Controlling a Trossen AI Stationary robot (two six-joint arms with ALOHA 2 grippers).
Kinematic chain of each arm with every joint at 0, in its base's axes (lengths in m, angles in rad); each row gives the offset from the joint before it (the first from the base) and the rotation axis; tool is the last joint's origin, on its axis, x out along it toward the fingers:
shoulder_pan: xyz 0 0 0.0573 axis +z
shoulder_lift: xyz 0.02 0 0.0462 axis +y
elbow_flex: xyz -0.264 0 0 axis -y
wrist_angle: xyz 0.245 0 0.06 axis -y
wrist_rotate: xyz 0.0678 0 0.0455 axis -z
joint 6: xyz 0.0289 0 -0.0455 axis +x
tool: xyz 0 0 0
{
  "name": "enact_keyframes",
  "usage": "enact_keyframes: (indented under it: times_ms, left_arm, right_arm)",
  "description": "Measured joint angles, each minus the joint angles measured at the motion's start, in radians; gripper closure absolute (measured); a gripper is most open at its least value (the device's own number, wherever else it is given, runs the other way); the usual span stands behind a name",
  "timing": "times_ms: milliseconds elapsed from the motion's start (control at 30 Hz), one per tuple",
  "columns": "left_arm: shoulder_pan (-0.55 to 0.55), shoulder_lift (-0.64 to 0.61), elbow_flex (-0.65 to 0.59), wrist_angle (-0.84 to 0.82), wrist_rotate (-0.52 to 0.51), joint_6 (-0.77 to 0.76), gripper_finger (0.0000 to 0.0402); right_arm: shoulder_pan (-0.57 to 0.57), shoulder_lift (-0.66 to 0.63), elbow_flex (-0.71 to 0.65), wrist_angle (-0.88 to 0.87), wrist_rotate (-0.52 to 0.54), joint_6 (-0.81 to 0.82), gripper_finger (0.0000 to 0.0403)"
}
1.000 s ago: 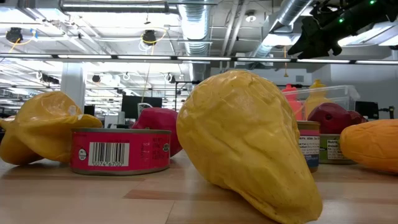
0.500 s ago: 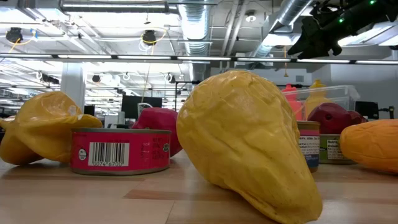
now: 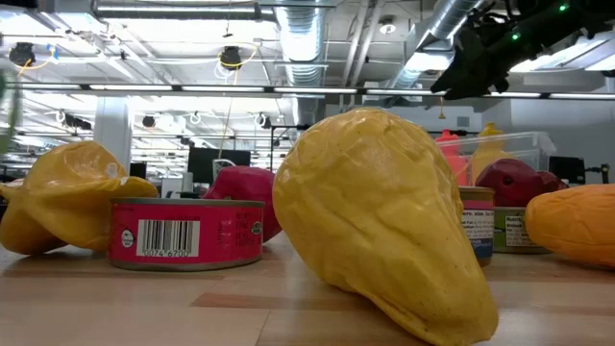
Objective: Pick & Place Food Item
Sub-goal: Put the green water bottle into the transparent container
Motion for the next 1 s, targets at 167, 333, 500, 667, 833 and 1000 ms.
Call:
enact_keyframes:
  times_ms: [167,333,500,667,833,1000]
  left_arm:
    - [0.032,-0.014,0.001,0.0,-0.021,0.05,0.0347]
    - [0.073,-0.013,0.002,0.002,-0.022,0.123,0.0348]
    - [0.123,-0.014,0.003,0.003,-0.026,0.182,0.0349]
    - [0.151,-0.014,0.004,0.029,-0.032,0.23,0.035]
    - [0.156,-0.014,0.004,0.038,-0.035,0.233,0.035]
    - [0.156,-0.015,0.004,0.038,-0.065,0.233,0.0349]
  right_arm:
    - [0.08,0.081,0.0,0.094,0.0,0.0,0.0132]
    - [0.173,0.191,0.0,0.248,-0.006,-0.013,0.0132]
    - [0.266,0.348,0.0,0.514,-0.101,-0.092,0.0132]
    - [0.326,0.549,0.001,0.839,-0.183,-0.146,0.0132]
    - [0.349,0.757,0.084,0.968,-0.25,-0.159,0.0132]
    - [0.371,0.934,0.241,0.964,-0.332,-0.194,0.0129]
